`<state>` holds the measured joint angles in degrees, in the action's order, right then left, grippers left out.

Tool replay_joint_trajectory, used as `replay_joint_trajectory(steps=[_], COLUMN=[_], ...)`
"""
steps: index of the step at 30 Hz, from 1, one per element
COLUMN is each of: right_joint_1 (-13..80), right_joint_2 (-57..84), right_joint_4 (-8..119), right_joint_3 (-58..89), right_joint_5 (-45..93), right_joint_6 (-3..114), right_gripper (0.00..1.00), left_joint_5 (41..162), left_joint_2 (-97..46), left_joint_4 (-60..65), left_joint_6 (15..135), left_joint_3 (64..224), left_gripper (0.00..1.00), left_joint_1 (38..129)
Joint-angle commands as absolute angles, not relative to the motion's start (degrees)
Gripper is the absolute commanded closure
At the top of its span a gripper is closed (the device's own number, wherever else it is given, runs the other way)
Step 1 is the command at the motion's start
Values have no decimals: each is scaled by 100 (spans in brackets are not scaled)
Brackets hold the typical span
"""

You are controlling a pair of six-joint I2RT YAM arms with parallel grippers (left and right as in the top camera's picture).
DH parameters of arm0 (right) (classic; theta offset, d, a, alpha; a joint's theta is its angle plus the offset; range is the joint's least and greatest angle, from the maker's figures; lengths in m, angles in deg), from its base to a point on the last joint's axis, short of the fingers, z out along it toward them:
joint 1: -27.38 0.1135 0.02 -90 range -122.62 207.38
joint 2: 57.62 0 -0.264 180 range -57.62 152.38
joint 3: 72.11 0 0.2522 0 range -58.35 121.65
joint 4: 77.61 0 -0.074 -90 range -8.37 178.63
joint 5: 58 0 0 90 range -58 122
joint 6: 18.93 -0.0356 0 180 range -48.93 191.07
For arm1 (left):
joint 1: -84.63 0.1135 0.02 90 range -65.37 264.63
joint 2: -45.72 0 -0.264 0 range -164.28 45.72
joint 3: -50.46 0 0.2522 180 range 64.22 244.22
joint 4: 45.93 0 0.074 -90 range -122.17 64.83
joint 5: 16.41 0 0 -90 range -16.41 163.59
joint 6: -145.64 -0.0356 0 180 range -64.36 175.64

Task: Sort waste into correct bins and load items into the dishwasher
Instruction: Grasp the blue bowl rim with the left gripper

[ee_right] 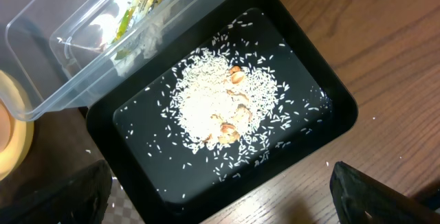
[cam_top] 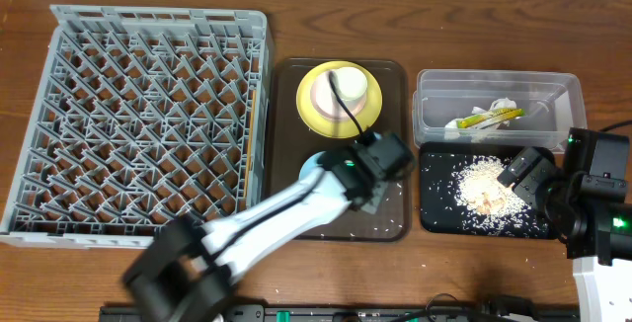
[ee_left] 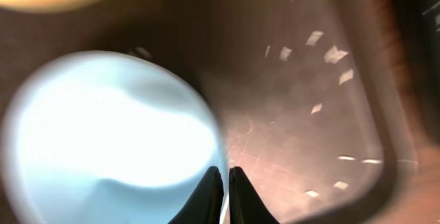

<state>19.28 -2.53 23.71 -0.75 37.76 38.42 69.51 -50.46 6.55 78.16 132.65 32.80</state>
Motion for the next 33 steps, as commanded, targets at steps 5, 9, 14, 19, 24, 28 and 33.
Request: replay_joint_trajectory(steps=[5, 9, 14, 19, 24, 28, 33], right_joint_1=[1878, 1878, 1878, 1878, 1878, 1878, 1878], right_joint_2=[-256, -256, -253, -253, -253, -253, -253], right_joint_4=[2347, 2347, 2347, 2347, 2347, 2347, 2347], right_joint_3=[-29, -29, -29, -29, -29, -29, -29], right_joint_5=[3774, 3774, 3774, 3774, 3774, 3774, 3774], right_joint_6=[3836, 3836, 3836, 3836, 3836, 3836, 3836], right_gripper=[1, 1, 1, 1, 1, 1, 1], left_joint_5=[8385, 10346, 11332, 11318, 10901, 10302, 9222], left_joint_2=[-3431, -2978, -2930, -3020, -3221, -3531, -4150], left_joint_4=[652, 735, 1345, 1577, 1509, 1223, 838], left_joint_6=[7506, 7084, 6813, 6699, 6704, 6710, 7145], left_joint_3=[13545, 13545, 13521, 13260, 12996, 12808, 12797], left_gripper=[92, 92, 78, 36, 35, 35, 36], left_joint_1=[4587, 5837, 6729, 6650, 6152, 5463, 4624])
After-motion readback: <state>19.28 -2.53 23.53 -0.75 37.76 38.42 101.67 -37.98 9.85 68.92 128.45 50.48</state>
